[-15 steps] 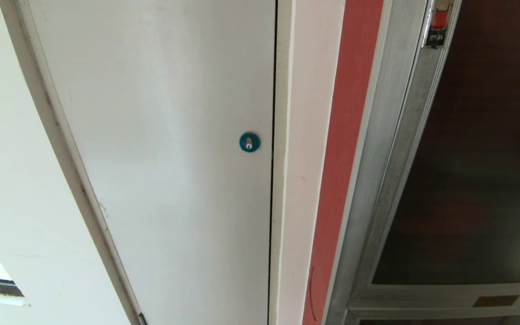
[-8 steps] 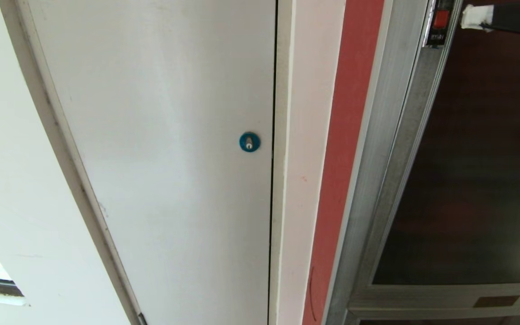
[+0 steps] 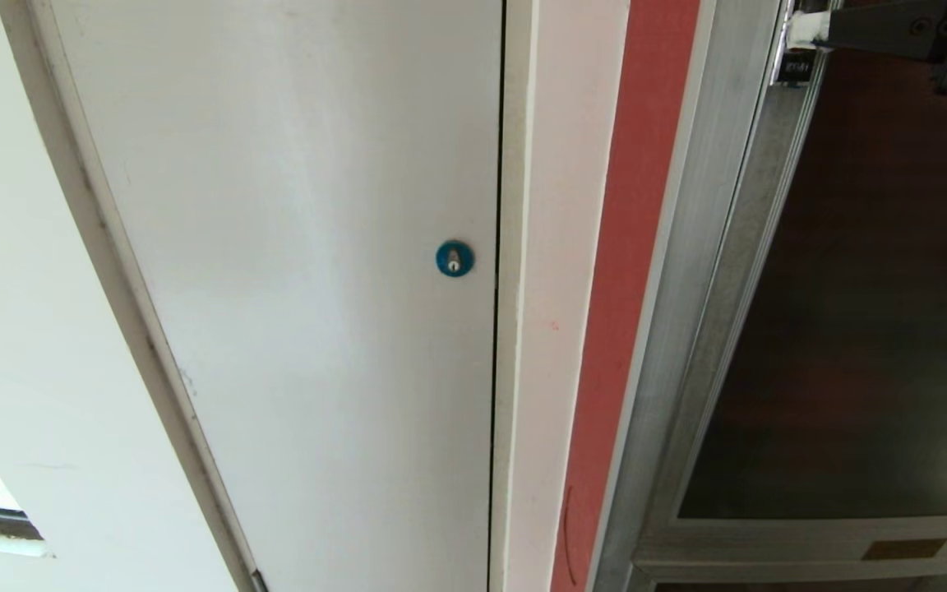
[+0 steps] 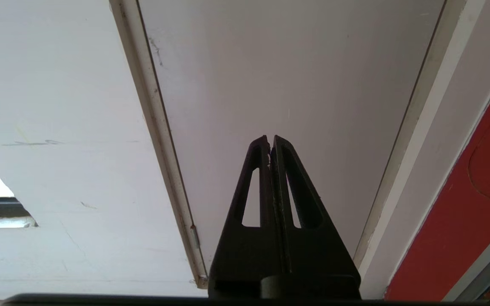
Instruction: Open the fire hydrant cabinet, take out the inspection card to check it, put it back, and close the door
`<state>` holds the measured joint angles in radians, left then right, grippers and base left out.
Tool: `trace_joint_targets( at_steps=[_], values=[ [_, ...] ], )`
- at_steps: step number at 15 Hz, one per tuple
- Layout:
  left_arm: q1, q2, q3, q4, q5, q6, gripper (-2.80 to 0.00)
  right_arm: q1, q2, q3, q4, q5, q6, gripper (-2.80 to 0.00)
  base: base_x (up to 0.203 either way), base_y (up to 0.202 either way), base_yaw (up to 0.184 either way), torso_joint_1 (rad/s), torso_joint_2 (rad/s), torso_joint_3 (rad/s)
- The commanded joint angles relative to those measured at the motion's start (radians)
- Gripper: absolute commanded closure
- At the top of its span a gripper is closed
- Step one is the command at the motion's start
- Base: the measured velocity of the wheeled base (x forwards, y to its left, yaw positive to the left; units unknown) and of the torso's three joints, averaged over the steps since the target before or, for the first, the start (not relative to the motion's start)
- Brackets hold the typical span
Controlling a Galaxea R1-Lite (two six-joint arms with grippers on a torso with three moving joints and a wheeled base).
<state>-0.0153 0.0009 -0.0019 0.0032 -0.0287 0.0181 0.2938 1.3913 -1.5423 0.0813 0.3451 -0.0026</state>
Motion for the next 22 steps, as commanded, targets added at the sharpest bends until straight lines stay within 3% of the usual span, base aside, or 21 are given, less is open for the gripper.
trace_joint_targets(
  at_steps=[1, 7, 22],
  values=[
    [0.000, 0.001, -0.001, 0.000, 0.000, 0.000, 0.00, -0.004, -0.009, 0.008, 0.000, -0.012, 0.001, 0.00, 0.000, 0.000, 0.000, 0.000, 0.00, 0.000],
    [0.000, 0.001, 0.000, 0.000, 0.000, 0.000, 0.00, -0.005, -0.038, 0.045, 0.001, -0.064, -0.002, 0.00, 0.000, 0.000, 0.000, 0.000, 0.00, 0.000],
    [0.000, 0.001, -0.001, 0.000, 0.000, 0.000, 0.00, 0.016, -0.061, 0.050, 0.020, -0.057, -0.002, 0.00, 0.000, 0.000, 0.000, 0.000, 0.00, 0.000]
  ],
)
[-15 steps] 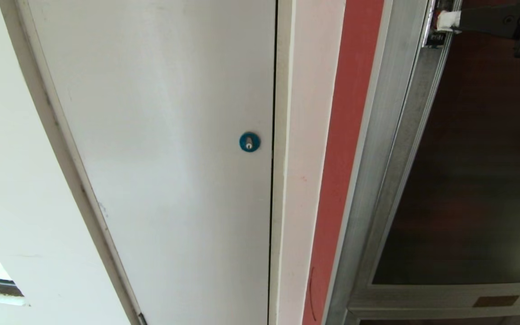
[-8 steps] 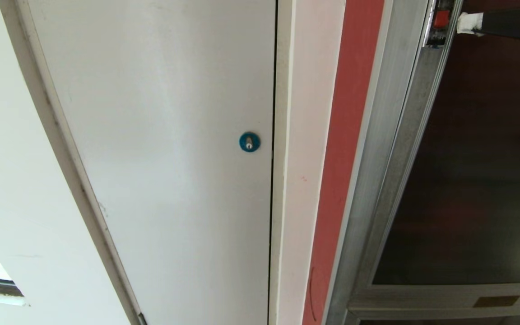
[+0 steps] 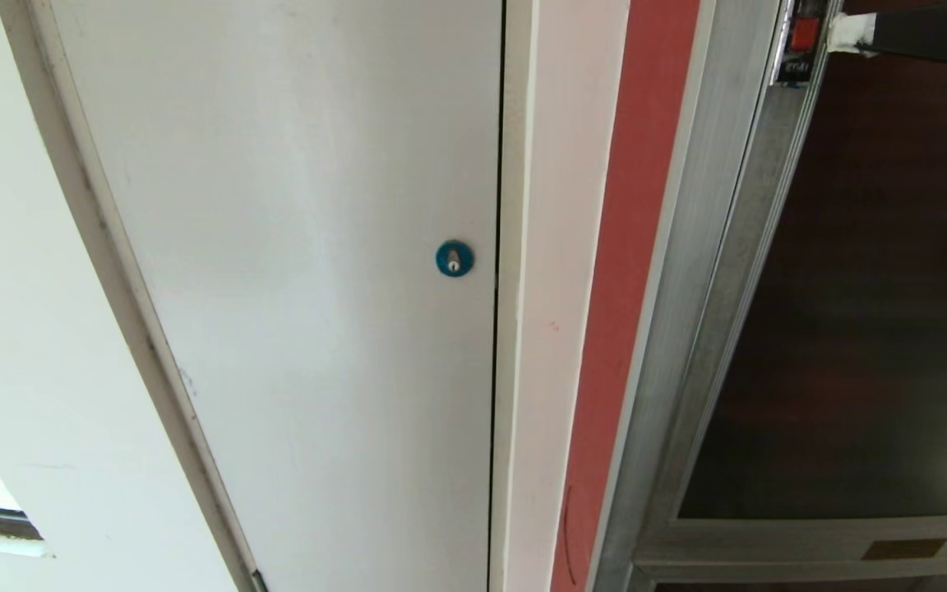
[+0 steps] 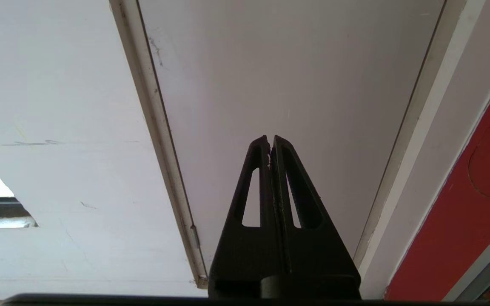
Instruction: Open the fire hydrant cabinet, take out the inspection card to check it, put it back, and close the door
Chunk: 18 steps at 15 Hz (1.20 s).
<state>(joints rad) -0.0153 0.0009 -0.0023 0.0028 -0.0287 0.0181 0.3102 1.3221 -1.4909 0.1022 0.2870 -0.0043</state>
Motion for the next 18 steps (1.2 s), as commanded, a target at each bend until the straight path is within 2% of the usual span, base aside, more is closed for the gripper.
trace_joint_targets(
  at_steps=[1, 18],
  values=[
    [0.000, 0.001, -0.001, 0.000, 0.000, 0.000, 0.00, 0.000, 0.014, -0.002, -0.012, 0.000, 0.000, 0.00, 0.000, 0.000, 0.000, 0.000, 0.00, 0.000],
    [0.000, 0.001, -0.001, 0.000, 0.000, 0.000, 0.00, -0.005, 0.052, -0.008, -0.063, -0.069, -0.003, 0.00, 0.000, 0.000, 0.000, 0.000, 0.00, 0.000]
  ],
)
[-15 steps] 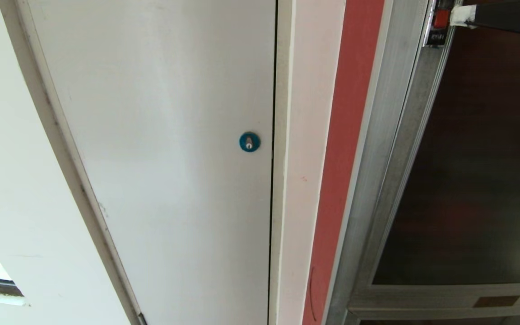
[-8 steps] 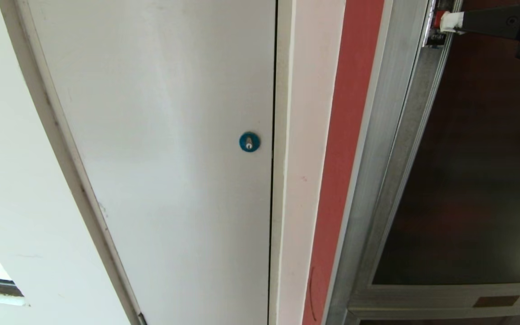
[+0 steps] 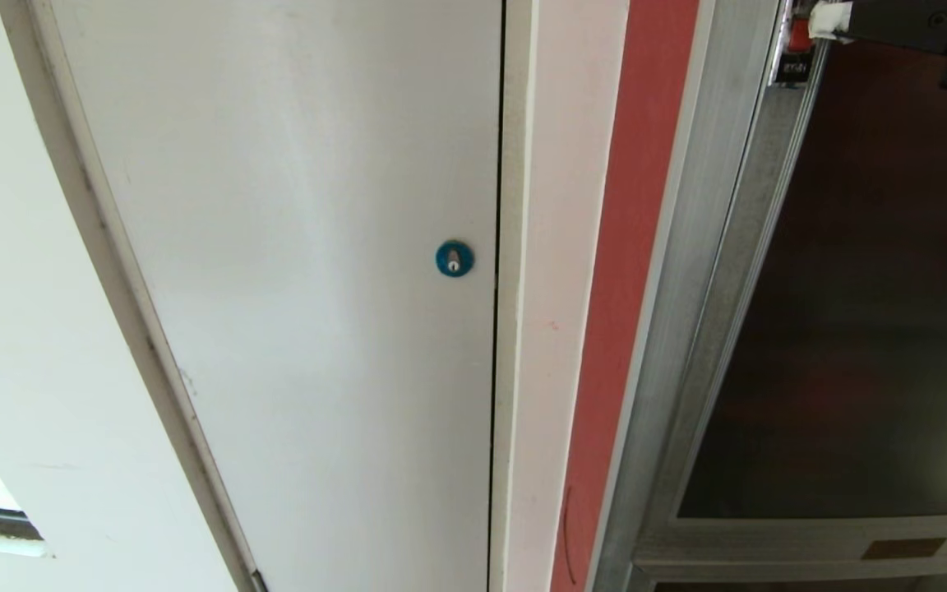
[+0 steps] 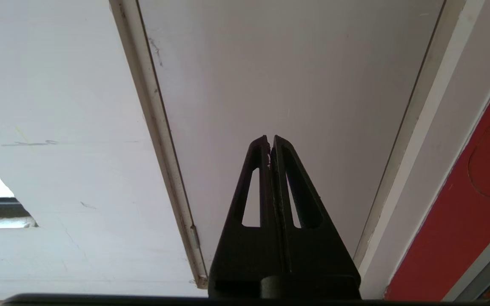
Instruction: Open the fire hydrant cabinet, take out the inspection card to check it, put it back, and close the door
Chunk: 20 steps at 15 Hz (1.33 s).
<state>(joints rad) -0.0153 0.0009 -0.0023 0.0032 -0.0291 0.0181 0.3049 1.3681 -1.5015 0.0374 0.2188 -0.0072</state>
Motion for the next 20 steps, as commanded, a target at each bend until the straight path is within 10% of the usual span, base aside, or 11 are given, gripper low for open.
trace_joint_targets(
  at_steps=[1, 20],
  values=[
    [0.000, 0.001, 0.001, 0.000, 0.000, 0.000, 0.00, 0.000, 0.008, 0.004, 0.004, -0.001, 0.000, 0.00, 0.000, 0.000, 0.000, 0.000, 0.00, 0.000],
    [0.000, 0.001, 0.001, 0.000, 0.000, 0.000, 0.00, 0.116, -0.186, 0.226, 0.033, -0.008, 0.009, 0.00, 0.000, 0.000, 0.000, 0.000, 0.00, 0.000]
  ],
)
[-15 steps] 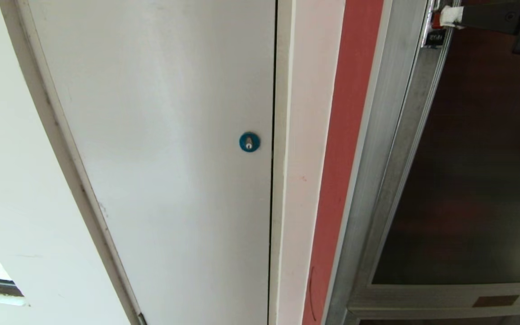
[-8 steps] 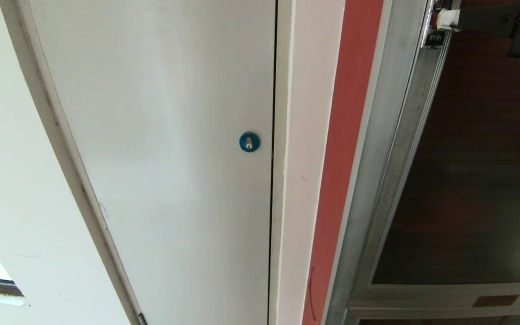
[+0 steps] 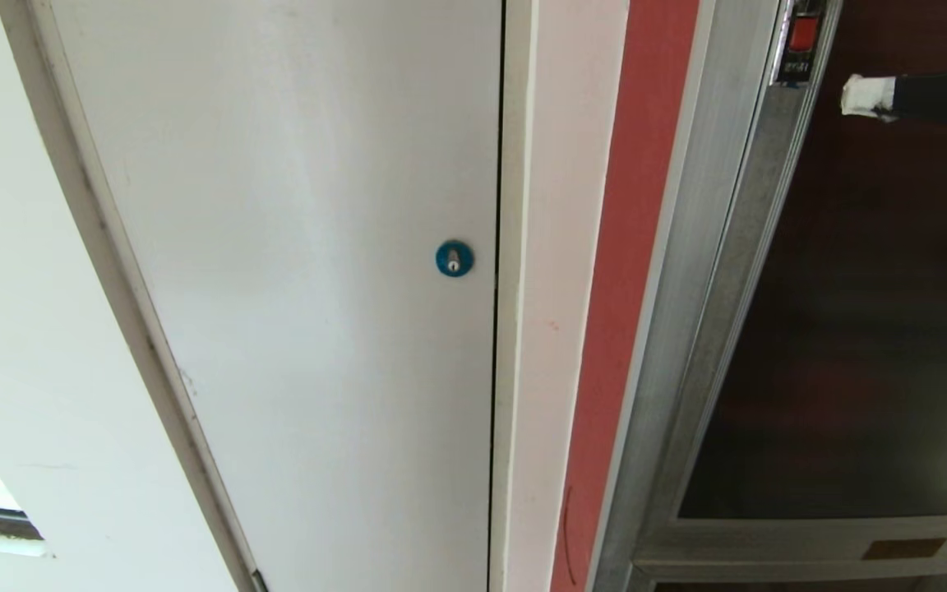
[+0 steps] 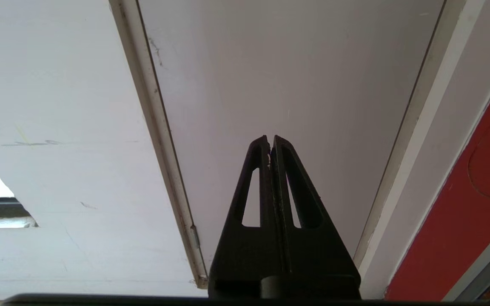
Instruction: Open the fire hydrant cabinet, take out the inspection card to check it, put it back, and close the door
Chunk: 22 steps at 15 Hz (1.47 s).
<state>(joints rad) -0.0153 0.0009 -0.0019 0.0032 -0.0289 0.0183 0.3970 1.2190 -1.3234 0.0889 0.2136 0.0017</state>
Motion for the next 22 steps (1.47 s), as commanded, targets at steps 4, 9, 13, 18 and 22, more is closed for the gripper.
trace_joint_targets(
  at_steps=[4, 9, 13, 18, 22],
  values=[
    [0.000, 0.001, 0.000, 0.000, 0.000, 0.000, 0.00, 0.176, -0.010, 0.161, -0.260, -0.312, 0.000, 0.00, 0.000, 0.000, 0.000, 0.000, 0.00, 0.000],
    [0.000, 0.001, -0.001, 0.000, 0.000, 0.000, 0.00, 0.305, 0.011, 0.222, -0.481, -0.533, -0.041, 0.00, 0.000, 0.000, 0.000, 0.000, 0.00, 0.000],
    [0.000, 0.001, 0.000, 0.000, 0.000, 0.000, 0.00, 0.335, 0.042, 0.234, -0.603, -0.581, -0.146, 0.00, 0.000, 0.000, 0.000, 0.000, 0.00, 0.000],
    [0.000, 0.001, -0.001, 0.000, 0.000, 0.000, 0.00, 0.333, 0.056, 0.238, -0.670, -0.596, -0.183, -2.80, 0.000, 0.000, 0.000, 0.000, 0.00, 0.000],
    [0.000, 0.001, 0.000, 0.000, 0.000, 0.000, 0.00, 0.305, 0.100, 0.223, -0.676, -0.600, -0.197, -2.80, 0.000, 0.000, 0.000, 0.000, 0.00, 0.000]
  ],
)
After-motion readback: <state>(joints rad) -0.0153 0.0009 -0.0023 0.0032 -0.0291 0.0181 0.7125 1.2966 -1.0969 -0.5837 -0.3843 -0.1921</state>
